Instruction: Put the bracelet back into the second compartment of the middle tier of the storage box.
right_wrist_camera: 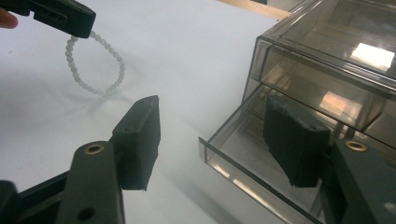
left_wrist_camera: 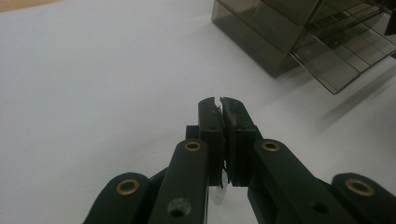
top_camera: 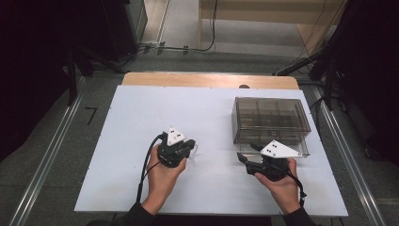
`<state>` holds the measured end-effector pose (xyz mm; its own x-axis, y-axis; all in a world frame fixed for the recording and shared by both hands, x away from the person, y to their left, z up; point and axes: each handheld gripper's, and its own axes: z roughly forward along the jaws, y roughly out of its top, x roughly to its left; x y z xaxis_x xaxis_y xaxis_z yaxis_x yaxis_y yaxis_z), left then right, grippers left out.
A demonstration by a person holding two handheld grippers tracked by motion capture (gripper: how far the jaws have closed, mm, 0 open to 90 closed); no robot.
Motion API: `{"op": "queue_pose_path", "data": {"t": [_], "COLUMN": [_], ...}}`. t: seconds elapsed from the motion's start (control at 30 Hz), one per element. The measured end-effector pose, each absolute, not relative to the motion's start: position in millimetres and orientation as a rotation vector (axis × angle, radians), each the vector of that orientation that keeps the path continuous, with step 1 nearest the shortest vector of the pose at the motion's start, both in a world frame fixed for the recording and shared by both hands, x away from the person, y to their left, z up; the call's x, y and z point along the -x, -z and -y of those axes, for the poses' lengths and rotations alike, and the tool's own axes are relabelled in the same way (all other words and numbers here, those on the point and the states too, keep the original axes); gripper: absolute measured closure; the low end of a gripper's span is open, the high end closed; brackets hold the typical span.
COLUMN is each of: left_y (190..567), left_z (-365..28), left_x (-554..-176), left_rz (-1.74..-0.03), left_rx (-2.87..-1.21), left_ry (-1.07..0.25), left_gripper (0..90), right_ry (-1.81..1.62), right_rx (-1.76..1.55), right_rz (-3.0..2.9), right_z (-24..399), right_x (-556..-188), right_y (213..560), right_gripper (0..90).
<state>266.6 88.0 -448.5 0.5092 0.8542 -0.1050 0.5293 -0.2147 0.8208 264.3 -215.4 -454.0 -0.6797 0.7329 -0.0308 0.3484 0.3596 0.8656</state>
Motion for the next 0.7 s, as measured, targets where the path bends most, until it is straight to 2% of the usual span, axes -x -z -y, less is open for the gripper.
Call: {"op": "queue_pose_path", "data": {"t": [0.7], "left_y": [449], "left_z": [-72], "left_x": [-266], "left_rz": [-1.109], "left_rx": [-1.921], "left_ry": [-0.440], "left_gripper": [87.7], "right_ry": [-1.195], "right_rx": [-0.888], "right_rz": [-2.280], "right_z": [178], "right_x": [-281], "right_y": [460], "right_gripper": [42.8]}}
